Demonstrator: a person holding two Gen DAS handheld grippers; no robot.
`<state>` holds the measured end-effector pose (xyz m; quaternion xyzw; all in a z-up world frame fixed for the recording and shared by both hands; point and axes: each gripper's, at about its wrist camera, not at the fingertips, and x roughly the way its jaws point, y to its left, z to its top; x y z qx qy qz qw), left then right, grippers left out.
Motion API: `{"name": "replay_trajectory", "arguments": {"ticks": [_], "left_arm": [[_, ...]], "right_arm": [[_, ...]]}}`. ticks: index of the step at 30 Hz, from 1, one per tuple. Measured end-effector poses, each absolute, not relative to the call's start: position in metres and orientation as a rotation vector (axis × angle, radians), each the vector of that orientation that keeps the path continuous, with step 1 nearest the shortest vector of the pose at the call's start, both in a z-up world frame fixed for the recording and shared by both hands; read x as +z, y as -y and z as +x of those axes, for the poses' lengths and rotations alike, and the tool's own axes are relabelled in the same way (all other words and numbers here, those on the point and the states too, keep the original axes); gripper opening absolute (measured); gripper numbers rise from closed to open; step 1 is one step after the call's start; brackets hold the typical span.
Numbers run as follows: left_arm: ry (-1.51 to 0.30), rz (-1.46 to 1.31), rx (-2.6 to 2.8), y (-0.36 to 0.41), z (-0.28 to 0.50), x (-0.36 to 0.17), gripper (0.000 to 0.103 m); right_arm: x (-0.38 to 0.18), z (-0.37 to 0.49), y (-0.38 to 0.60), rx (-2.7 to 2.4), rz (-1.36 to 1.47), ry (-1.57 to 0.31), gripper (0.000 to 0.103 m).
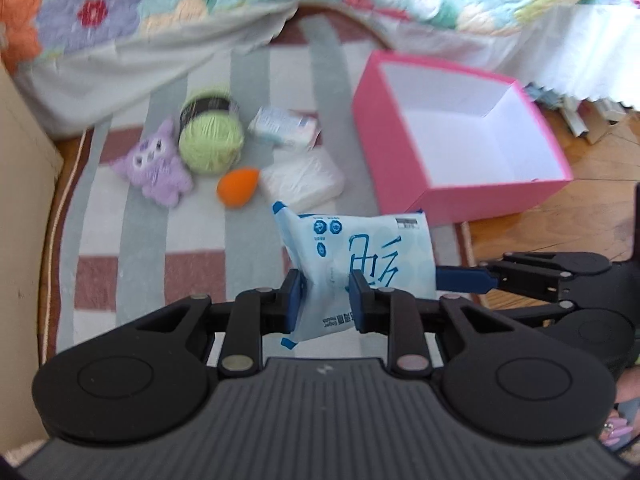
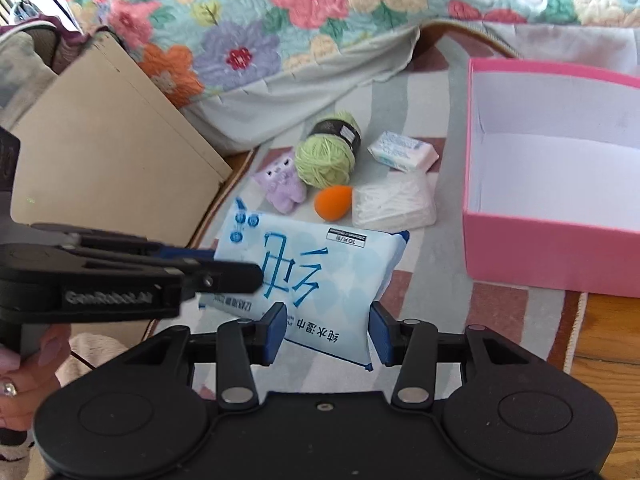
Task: Organize objects
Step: 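Lift the wet-wipe pack with the right gripper and carry it into the pink box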
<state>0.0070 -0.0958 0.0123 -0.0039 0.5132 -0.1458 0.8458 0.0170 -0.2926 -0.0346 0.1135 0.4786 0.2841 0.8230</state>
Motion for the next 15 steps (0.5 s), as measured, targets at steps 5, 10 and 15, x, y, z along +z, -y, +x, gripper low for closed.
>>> {"name": "replay_trajectory", "arguments": {"ticks": [5,10,15], "left_arm": [[-1.096,0.036,-0.336,0.111,0.006,0.036,0.024],[-1.088,0.06,-0.36,0.131,0.01,0.051,0.024],[-1.071,0.05,-0.397,0.15,0.015,0.062,0.024]], "right_arm": [[-0.015,0.012,0.306,0.603,0.245,-0.977,0.051],[0.002,0.015,0.319,0.569,0.217,-0.967,0.051],[0.018,0.015,0.336,0.527,0.178,-0.94,0.05]]}}
